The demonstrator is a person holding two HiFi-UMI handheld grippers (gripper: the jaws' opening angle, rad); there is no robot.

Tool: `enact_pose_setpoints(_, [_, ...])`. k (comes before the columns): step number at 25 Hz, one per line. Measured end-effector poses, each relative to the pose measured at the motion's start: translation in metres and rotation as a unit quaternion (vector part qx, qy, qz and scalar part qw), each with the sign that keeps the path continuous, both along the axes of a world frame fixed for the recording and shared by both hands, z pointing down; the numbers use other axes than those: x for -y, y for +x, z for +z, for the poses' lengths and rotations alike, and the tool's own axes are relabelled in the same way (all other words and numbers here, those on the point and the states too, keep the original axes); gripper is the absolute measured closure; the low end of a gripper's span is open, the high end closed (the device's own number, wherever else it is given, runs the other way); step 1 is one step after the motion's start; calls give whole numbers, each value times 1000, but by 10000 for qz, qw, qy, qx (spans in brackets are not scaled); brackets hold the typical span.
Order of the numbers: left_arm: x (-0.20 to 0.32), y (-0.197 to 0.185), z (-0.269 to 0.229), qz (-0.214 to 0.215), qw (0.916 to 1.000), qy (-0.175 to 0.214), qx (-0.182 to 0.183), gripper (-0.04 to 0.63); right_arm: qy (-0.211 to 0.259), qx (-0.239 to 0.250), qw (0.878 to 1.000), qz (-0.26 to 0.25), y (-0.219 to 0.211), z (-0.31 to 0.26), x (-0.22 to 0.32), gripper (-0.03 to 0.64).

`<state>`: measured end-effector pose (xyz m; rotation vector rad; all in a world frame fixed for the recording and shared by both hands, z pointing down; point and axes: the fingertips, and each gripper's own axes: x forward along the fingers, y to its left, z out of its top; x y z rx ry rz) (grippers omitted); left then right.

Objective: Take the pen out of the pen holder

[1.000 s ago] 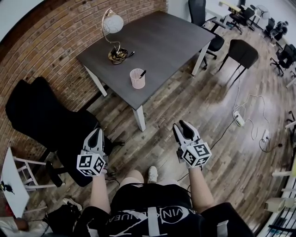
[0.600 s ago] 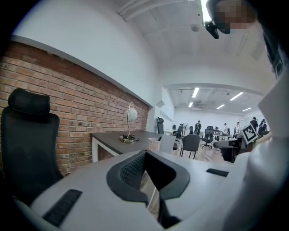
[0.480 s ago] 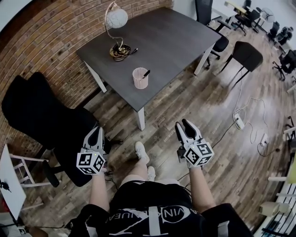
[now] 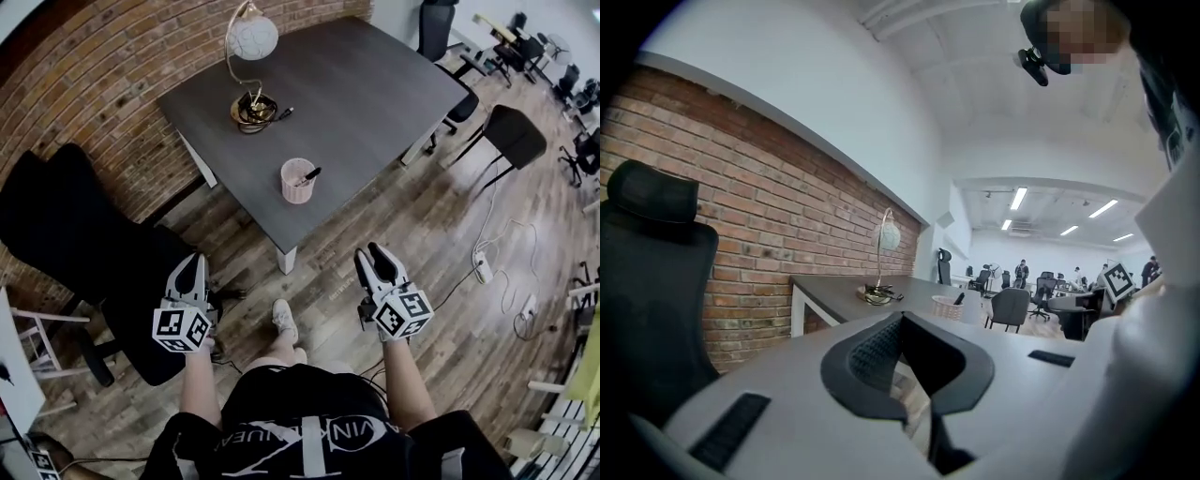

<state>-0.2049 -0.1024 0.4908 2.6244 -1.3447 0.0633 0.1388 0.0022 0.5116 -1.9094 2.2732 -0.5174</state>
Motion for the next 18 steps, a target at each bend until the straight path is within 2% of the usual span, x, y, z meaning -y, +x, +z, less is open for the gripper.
enact_pose_setpoints(8, [51,1,0,-114,9999,-48,-30,581,-61,30,9995,-312,-7,-2,70,483])
enact_pose_setpoints(18, [96,26,9,110,9999,-76,-4,581,-124,145,9987,-464,-11,4,131,484])
